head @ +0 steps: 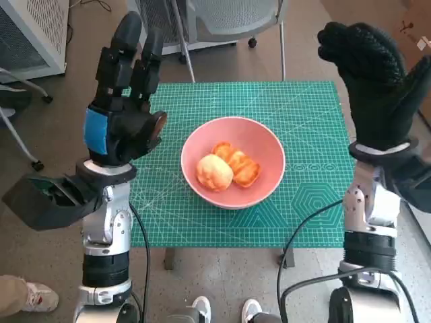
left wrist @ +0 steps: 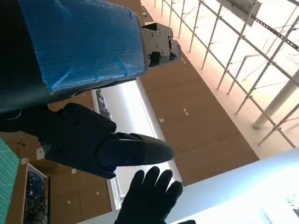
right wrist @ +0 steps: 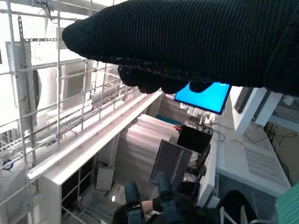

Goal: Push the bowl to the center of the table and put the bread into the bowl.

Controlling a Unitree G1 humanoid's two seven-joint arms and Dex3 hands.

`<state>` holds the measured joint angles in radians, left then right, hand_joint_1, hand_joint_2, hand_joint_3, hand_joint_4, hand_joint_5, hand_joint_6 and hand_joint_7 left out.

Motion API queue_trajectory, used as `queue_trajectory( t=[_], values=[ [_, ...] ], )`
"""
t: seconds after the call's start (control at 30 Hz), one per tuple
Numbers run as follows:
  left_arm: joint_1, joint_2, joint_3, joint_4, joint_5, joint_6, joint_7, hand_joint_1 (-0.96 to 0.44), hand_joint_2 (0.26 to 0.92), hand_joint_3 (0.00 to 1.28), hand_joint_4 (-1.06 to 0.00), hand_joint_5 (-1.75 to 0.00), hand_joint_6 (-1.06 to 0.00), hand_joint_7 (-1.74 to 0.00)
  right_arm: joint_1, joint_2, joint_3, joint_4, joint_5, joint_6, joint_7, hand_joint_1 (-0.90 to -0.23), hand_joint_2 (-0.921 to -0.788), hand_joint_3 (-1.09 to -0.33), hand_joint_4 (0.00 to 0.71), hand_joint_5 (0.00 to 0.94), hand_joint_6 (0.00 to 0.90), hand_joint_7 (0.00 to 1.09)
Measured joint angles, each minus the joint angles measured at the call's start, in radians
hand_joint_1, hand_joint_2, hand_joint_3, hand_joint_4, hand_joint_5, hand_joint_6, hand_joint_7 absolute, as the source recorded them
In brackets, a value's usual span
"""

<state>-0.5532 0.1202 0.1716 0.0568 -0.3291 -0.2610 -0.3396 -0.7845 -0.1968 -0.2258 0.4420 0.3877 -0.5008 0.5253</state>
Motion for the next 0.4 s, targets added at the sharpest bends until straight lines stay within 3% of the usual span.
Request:
queue_trajectory(
  t=[0.4],
  values=[
    [0.000, 0.000, -0.001, 0.001, 0.003, -0.008, 0.007, -0.67, 0.921, 0.35, 0.00, 0.00, 0.00, -0.25, -0.019, 0.002, 0.002, 0.000, 0.003, 0.008, 0.001, -0.688, -0.921, -0.720, 0.288, 0.001, 0.374, 0.01]
  ],
)
